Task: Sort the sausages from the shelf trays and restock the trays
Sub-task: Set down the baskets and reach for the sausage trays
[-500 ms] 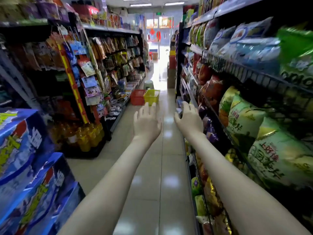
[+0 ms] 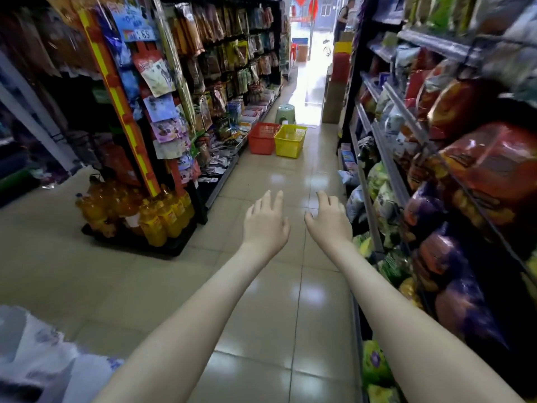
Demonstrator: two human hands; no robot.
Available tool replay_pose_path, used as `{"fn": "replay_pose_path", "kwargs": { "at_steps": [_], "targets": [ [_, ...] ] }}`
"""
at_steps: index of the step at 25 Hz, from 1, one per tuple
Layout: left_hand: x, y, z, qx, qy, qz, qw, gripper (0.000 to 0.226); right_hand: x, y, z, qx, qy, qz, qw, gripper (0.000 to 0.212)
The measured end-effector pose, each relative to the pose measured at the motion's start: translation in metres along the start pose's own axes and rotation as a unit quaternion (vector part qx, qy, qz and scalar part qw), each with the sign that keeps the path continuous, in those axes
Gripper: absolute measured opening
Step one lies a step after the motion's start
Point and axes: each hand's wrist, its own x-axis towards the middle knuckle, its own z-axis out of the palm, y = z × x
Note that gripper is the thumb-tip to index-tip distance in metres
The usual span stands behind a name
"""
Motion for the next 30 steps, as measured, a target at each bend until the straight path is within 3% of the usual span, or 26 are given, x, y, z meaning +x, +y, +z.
{"fn": "replay_pose_path", "kwargs": {
  "at_steps": [4, 12, 22, 30],
  "targets": [
    [0.129, -0.043, 0.031, 0.025, -0.026, 0.013, 0.999, 0.061, 0.128, -0.016, 0.044, -0.013, -0.05, -0.006, 0.999, 0.055],
    [0.381, -0.103, 0.132, 0.022, -0.04, 0.023, 0.999, 0.057, 0.4, 0.027, 0.118, -0.047, -0.05, -0.092, 0.993, 0.053],
    [0.767, -0.159, 0.244, 0.016, -0.028, -0.007, 0.999, 0.055, 0.796, 0.067, 0.21, 0.019, -0.074, -0.088, 0.993, 0.057],
    [1.098, -0.196, 0.36, -0.004, -0.001, 0.05, 0.999, 0.052, 1.13, 0.107, 0.298, 0.048, -0.072, -0.077, 0.993, 0.056]
  ]
}}
